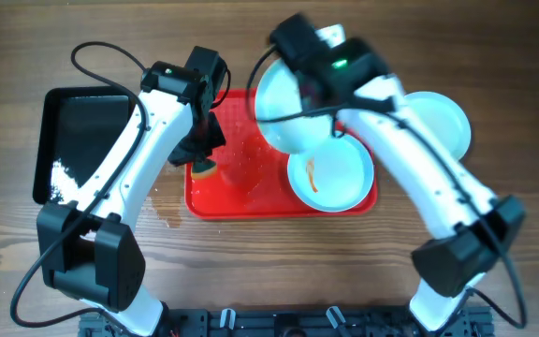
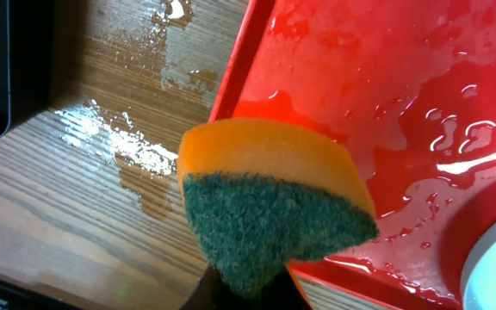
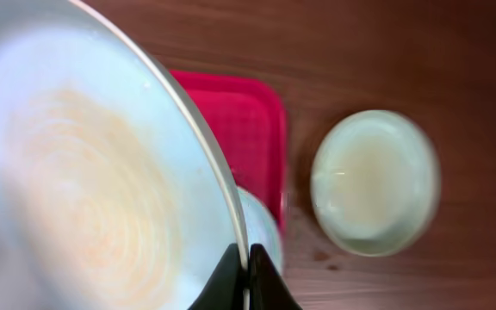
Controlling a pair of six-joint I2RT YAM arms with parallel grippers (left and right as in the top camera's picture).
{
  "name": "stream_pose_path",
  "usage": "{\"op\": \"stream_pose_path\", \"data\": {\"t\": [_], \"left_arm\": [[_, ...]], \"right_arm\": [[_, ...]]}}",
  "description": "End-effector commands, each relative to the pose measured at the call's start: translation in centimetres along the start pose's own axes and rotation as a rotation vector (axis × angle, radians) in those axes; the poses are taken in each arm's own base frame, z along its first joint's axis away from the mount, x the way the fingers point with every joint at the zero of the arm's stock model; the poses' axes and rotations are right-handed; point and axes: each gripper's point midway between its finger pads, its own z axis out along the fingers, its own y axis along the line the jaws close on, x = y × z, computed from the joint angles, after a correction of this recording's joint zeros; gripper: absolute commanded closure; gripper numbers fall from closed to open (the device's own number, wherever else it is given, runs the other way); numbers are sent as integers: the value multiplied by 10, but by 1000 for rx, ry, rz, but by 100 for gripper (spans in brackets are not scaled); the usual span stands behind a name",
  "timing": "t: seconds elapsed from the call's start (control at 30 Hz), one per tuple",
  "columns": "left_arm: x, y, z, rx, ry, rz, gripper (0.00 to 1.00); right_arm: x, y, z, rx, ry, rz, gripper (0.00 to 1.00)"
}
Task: Clean dirty plates on tray and stack at the side
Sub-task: 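Lift the scrubbed left plate with the right gripper and carry it right, then set the plate onto the plate stack right of the tray, release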
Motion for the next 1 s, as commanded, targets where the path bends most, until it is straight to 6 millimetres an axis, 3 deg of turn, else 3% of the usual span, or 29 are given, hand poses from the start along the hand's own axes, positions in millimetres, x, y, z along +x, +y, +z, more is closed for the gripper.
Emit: {"op": "stream_pose_path", "data": {"t": [0.0,0.1,0.2,0.33,0.4,0.53,0.7,0.8,0.97], "left_arm": [[0,0,-7,17,-12,-17,96],[0,-1,-7,17,-12,-17,96],[0,-1,-7,20,-15,-17,96],[-4,-4,-7,32,-29,-20,96],[-5,-5,-7,35,-32,-20,96],[-5,-5,-7,37,-34,-20,96],[-5,-5,-7,36,-33,-19,96],[-5,-5,-7,37,-34,-20,96],[-5,-6,-7,38,-35,-20,96]], "right_arm": [[-8,-20,-49,-334,-34,97,96],[-11,-87,-44,-277,-40,247,96],[6,-158,-23,-202,37,434,96],[36,-217,14,-213,129,645,96],[52,-234,34,-210,159,720,96],[90,-255,84,-156,215,872,96],[115,-255,131,-139,204,930,96],[116,-252,149,-144,168,954,95],[117,-252,155,-146,152,952,96]]}}
